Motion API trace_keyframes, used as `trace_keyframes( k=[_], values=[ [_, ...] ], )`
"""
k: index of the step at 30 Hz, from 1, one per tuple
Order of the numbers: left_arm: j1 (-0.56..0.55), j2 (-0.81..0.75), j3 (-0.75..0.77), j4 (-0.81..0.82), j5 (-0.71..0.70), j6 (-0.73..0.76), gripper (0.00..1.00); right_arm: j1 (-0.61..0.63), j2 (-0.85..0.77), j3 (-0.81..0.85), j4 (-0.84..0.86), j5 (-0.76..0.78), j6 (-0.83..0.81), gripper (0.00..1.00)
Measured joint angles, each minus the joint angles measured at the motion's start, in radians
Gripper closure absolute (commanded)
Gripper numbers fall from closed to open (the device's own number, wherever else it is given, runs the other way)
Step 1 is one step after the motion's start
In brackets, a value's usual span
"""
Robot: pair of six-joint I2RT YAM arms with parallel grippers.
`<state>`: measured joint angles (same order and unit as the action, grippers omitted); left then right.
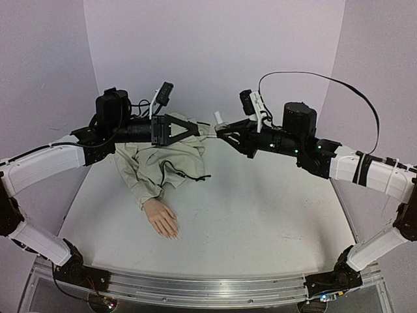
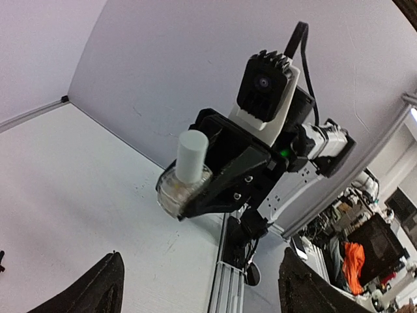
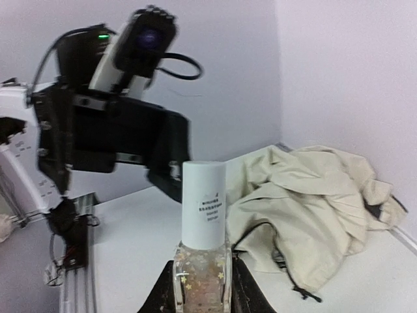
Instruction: Paint the nails
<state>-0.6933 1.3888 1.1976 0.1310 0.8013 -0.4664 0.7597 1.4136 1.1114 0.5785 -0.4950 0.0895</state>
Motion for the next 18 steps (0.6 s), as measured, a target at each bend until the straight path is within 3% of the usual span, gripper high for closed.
trace_keyframes(
  k=[9,13,18],
  values=[
    [-0.02,0.005,0.014,-0.005,-0.309,-0.161,0.22,0.093,0.066,0.033,-0.011,0.519,-0.069,1.0],
    [-0.045,0.055,0.062,-0.008,-0.378,-0.169,0.27,0.166,0.138,0.084,-0.025,0.655,-0.122,1.0],
    [-0.067,0.073,0.068,-0.011,-0.461,-0.177,0.41,0.23,0.179,0.116,-0.035,0.758,-0.174,1.0]
  ],
)
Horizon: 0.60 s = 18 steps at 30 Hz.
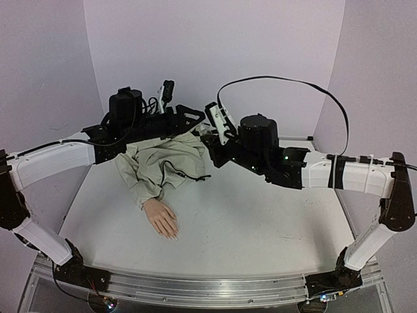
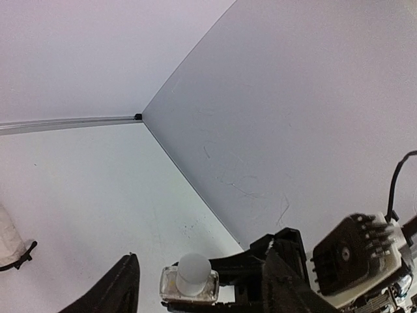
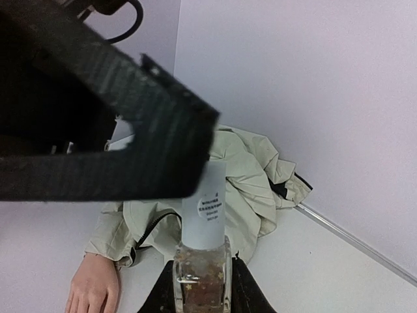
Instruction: Paint the nails
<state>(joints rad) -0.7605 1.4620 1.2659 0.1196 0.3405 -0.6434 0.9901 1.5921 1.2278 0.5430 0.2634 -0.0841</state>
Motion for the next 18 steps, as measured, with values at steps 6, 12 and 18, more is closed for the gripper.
trace_keyframes(
  k=[6,12,18],
  values=[
    [-0.017,0.0,0.0,0.002,-0.075,-0.009,0.54,0.034,0.018,0.03,0.003,0.063,-0.033,1.0],
    [-0.045,0.001,0.002,0.0,-0.119,0.0,0.69,0.045,0.026,0.035,0.003,0.1,-0.047,1.0],
    [-0.06,0.017,0.01,0.002,-0.14,0.016,0.82,0.054,0.029,0.047,0.003,0.121,-0.051,1.0]
  ],
)
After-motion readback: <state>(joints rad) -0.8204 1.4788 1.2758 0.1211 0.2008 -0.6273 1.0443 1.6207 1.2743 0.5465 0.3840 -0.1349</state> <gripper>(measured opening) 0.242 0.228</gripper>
